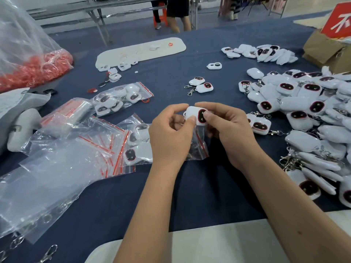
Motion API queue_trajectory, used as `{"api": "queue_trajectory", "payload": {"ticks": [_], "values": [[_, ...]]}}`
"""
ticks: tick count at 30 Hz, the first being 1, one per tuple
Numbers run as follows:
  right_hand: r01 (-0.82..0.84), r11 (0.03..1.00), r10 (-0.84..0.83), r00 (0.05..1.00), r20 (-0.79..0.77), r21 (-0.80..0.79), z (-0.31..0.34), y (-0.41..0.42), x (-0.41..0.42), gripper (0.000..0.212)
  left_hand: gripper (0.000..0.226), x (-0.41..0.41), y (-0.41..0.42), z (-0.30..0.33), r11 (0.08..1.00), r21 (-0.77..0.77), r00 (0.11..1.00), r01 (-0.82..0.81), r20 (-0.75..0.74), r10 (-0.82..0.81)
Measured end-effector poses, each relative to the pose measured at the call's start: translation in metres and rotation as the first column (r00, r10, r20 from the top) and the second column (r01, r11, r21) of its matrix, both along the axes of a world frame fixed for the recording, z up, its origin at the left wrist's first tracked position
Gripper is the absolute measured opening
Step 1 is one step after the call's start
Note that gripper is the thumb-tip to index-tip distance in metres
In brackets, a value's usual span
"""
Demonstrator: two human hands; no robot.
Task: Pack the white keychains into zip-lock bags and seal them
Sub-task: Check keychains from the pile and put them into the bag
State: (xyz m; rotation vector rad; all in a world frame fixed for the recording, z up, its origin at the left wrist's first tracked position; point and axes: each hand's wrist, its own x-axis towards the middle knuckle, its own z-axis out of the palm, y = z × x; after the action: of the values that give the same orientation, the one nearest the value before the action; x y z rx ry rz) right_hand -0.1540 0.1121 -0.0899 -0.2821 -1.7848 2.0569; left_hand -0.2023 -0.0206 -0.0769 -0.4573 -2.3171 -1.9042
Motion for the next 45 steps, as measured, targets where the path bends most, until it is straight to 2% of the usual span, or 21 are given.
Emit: {"api": "queue_trajectory", "payload": {"ticks": [2, 4, 6, 8, 13, 19, 26, 45], "values": [[0.075, 0.997, -0.075, 0.997, -0.017, 0.002, -0.0007, -0.0019, -0.0012, 0.017, 0.002, -0.0003, -0.0005, 0.0009, 1.0, -0.024, 1.0, 0.018, -0.016, -0.018], [0.166, 0.986, -0.166, 0.985, -0.036, -0.022, -0.0008, -0.001, -0.0022, 0.008, 0.015, -0.0009, -0.002, 0.0006, 0.999, -0.038, 1.0, 0.026, -0.017, -0.026], [0.212, 0.977, -0.214, 0.976, -0.048, -0.037, 0.0004, -0.0003, -0.002, 0.011, 0.026, 0.0004, -0.0026, 0.0007, 0.994, -0.086, 0.997, 0.072, -0.025, -0.074], [0.18, 0.983, -0.182, 0.982, -0.042, -0.039, 0.0018, -0.0021, -0.0007, 0.015, 0.023, 0.0024, -0.0011, 0.0017, 0.99, -0.11, 0.995, 0.093, -0.016, -0.095], [0.111, 0.994, -0.112, 0.993, -0.028, -0.007, 0.0029, -0.0038, 0.0007, 0.02, 0.002, 0.0001, -0.0023, 0.0019, 0.99, -0.013, 0.982, 0.142, 0.124, -0.14], [0.065, 0.997, -0.064, 0.997, -0.041, 0.043, 0.0035, -0.0076, 0.0018, 0.02, 0.011, 0.0001, -0.003, 0.0033, 0.981, 0.086, 0.967, 0.172, 0.177, -0.185], [0.007, 0.999, -0.006, 1.0, -0.025, 0.038, 0.0024, -0.0073, 0.0012, 0.019, 0.011, 0.0002, 0.0002, 0.0005, 0.994, 0.008, 0.99, 0.105, 0.095, -0.106], [-0.004, 0.981, 0.006, 1.0, -0.01, 0.193, 0.0017, -0.0022, 0.0004, 0.017, 0.008, 0.0008, 0.0004, -0.0018, 0.994, -0.023, 0.994, 0.108, -0.031, -0.109]]}}
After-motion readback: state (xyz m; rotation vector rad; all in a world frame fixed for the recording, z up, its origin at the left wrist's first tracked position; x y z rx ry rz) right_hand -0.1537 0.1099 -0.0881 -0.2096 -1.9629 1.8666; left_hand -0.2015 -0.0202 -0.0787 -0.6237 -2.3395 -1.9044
